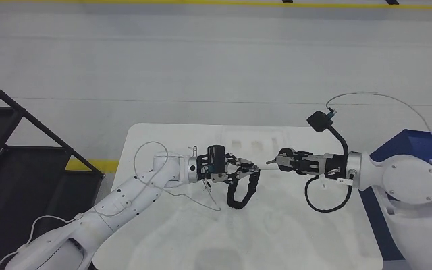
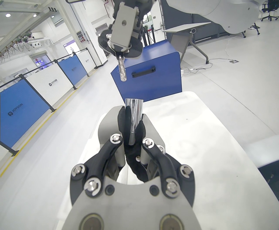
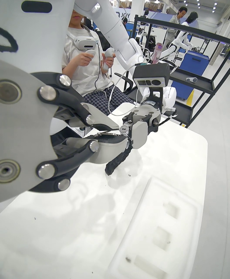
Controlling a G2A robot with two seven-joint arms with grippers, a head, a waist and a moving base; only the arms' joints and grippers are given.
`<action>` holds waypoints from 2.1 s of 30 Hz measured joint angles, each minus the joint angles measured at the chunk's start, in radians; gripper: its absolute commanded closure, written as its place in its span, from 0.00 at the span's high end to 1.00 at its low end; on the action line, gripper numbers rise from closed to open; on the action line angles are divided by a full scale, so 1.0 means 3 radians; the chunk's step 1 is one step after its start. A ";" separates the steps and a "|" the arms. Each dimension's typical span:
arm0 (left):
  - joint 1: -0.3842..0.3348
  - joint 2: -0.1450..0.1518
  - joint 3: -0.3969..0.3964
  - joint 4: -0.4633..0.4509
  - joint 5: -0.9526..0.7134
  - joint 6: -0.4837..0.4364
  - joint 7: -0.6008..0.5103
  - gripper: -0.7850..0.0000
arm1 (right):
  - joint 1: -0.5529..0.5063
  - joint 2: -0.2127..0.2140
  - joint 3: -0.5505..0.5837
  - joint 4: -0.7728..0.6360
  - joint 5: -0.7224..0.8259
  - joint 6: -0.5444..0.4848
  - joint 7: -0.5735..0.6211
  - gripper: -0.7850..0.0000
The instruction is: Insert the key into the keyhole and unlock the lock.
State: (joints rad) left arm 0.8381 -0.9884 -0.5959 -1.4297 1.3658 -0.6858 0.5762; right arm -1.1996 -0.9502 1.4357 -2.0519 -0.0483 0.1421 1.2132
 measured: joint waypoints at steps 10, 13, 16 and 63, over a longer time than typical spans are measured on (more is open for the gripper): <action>0.0002 0.0002 -0.0001 -0.0003 0.0001 -0.0002 -0.0003 0.00 | 0.0000 0.0000 0.0001 -0.0001 0.0000 0.0000 0.0001 0.00; 0.0002 0.0002 -0.0001 -0.0003 0.0001 -0.0002 -0.0003 0.00 | 0.0000 0.0000 0.0001 -0.0001 0.0000 0.0000 0.0001 0.00; 0.0010 0.0001 -0.0007 -0.0008 -0.0009 0.0010 -0.0003 0.00 | -0.0024 0.0000 -0.0003 -0.0007 0.0000 -0.0003 -0.0034 0.00; -0.0495 -0.0761 0.0284 0.1043 0.0274 0.0057 0.0813 0.00 | -0.0138 0.0080 -0.0201 -0.0940 -0.1089 0.1166 -0.0449 0.00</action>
State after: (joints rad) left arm 0.6897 -1.2167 -0.5106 -1.1170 1.4479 -0.6688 0.8201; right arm -1.2409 -0.9263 1.3754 -2.3339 -0.3749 0.4918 1.0787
